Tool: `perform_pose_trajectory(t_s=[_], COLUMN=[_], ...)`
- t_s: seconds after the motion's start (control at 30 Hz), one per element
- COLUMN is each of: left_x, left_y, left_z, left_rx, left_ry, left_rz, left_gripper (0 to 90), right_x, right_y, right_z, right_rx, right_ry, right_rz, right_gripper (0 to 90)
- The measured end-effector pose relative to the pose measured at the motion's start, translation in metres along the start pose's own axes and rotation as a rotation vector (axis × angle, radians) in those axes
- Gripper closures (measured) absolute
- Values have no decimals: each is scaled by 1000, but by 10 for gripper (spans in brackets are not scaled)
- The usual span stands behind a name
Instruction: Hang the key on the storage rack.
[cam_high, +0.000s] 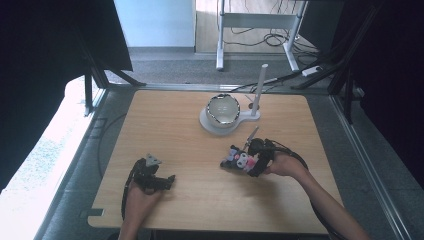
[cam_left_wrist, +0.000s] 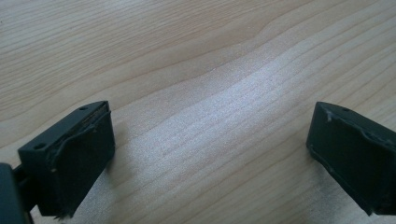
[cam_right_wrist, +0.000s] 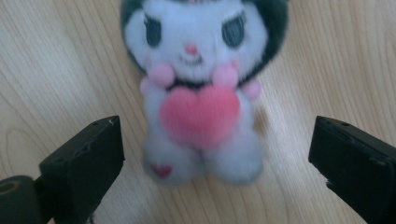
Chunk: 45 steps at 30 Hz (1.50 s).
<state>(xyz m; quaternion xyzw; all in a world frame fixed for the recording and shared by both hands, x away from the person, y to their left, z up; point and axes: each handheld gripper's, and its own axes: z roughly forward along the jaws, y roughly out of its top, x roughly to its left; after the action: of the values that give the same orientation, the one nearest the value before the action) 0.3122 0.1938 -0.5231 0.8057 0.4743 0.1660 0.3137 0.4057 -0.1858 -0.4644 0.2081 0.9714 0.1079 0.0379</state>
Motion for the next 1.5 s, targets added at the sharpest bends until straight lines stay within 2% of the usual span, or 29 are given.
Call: perform_pose_trajectory(t_s=[0.43,0.63,0.7,0.77,1.1,1.5], left_x=[0,0,0,0,0,0], left_y=[0,0,0,0,0,0], left_z=[0,0,0,0,0,0], left_rx=[0,0,0,0,0,0], left_ry=[0,0,0,0,0,1], left_rz=[0,0,0,0,0,0], left_gripper=[11,11,11,11,11,11], right_x=[1,3,4,5,-6,-21], right_y=[36,43,44,44,39,26], right_z=[21,28,26,24,-3,-37], right_rx=[143,201,198,191,146,106], right_ry=[27,24,8,4,26,38], right_rz=[-34,-63,-85,-86,-92,-68], right_gripper=[175,359,388,402,407,407])
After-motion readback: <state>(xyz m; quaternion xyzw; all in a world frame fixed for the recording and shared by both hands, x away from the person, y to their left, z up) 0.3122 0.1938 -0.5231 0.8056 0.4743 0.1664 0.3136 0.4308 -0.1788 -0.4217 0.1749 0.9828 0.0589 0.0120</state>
